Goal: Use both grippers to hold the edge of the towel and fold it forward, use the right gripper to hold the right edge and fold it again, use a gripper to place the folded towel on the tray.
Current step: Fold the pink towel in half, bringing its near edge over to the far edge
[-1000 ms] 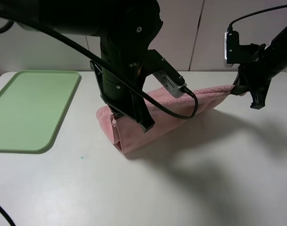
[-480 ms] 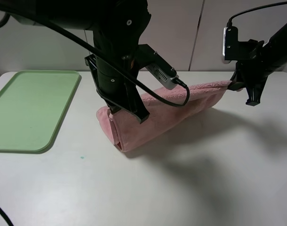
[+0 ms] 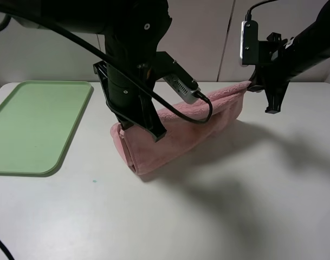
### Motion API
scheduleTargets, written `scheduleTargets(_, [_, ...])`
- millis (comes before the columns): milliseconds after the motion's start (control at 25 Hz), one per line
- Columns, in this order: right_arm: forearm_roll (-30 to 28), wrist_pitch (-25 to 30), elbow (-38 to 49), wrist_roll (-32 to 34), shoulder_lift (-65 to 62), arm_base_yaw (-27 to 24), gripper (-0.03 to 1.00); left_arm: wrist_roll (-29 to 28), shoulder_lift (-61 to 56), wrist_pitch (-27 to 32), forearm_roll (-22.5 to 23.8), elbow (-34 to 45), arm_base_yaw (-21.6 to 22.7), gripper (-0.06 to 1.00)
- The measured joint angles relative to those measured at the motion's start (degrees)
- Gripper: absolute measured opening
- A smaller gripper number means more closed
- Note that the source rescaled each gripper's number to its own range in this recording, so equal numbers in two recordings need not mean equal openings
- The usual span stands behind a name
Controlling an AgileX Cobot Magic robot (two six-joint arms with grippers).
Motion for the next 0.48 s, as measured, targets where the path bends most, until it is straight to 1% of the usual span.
scheduleTargets(80, [0.9, 1.0, -1.7, 0.2, 0.3, 0.0, 0.00, 0.0, 0.0, 0.1, 0.1, 0.0, 0.3, 0.00])
scheduleTargets(320, [4.4, 7.2, -9.9, 1.9, 4.0, 0.0, 0.00, 0.0, 0.0, 0.2, 0.1, 0.0, 3.0, 0.00])
scheduleTargets(480, [5.4, 8.5, -12.6, 2.0, 6.5, 0.3, 0.00, 0.6, 0.0, 0.1, 0.1, 0.0, 5.4, 0.00])
